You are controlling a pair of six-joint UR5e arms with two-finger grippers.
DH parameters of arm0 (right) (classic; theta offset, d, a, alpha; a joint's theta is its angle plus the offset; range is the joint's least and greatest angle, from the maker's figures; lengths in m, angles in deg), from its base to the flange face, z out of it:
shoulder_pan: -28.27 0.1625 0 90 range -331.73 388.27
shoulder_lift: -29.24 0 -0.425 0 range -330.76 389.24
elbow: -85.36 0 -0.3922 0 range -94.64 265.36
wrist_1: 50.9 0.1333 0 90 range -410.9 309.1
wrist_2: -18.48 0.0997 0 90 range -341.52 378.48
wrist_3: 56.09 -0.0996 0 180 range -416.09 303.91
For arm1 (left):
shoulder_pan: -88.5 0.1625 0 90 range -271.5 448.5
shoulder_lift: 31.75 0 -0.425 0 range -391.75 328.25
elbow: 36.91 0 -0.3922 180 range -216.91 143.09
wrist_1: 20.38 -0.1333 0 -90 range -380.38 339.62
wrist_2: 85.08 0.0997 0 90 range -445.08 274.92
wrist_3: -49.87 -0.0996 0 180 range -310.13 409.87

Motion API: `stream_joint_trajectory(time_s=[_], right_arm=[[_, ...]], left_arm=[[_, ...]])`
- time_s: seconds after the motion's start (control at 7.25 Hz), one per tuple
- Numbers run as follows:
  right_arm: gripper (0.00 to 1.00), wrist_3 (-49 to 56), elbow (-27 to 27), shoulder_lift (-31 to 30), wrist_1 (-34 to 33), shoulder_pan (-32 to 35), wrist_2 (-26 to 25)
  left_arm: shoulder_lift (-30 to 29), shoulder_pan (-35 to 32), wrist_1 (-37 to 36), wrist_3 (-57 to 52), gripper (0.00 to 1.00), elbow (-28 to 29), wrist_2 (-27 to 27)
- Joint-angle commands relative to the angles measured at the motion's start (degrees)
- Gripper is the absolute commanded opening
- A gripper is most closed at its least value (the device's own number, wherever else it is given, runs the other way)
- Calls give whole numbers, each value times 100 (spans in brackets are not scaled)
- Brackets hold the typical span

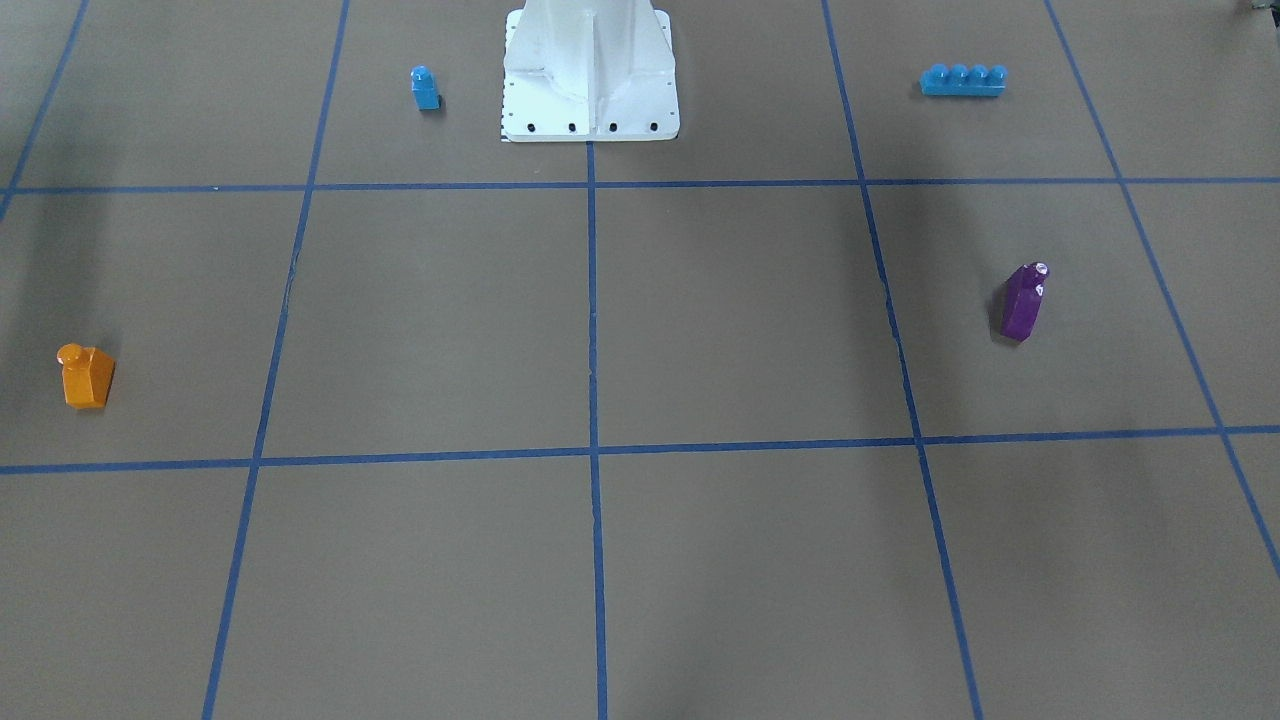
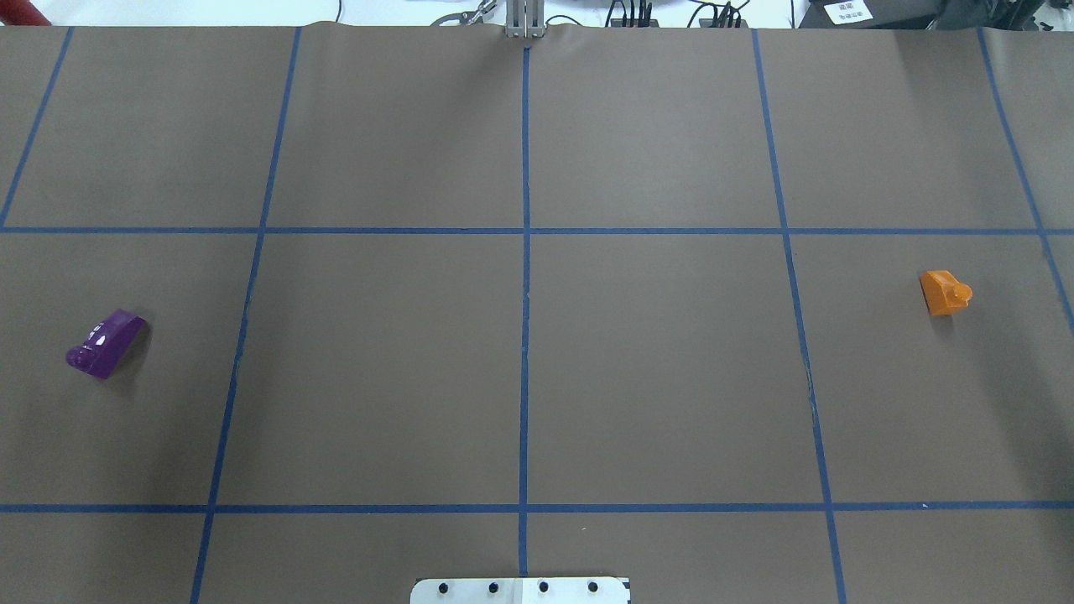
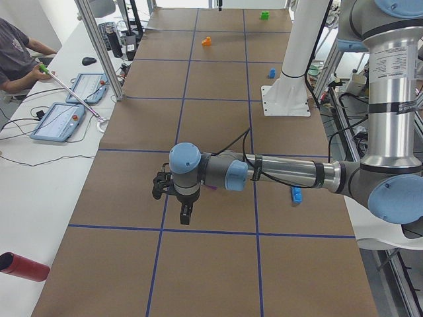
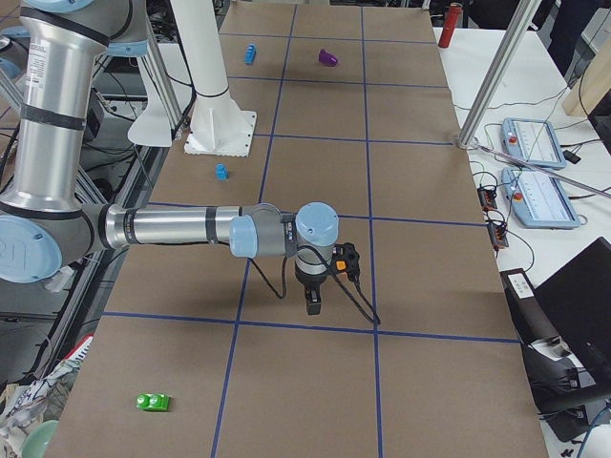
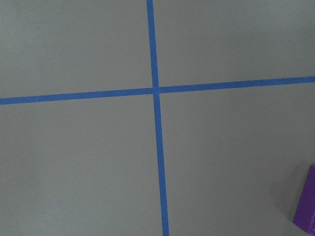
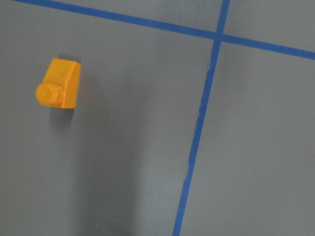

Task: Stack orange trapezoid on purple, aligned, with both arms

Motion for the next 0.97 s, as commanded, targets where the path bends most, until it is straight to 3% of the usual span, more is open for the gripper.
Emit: stream_joint_trajectory(time_s=[0.0, 0.83], right_arm=[[100, 5, 8, -8, 0, 0, 12], [100, 5, 17, -26, -9, 9, 91]], left_arm=[[131, 9, 218, -43, 100, 32, 8], [167, 9, 229, 0, 100, -20, -35]])
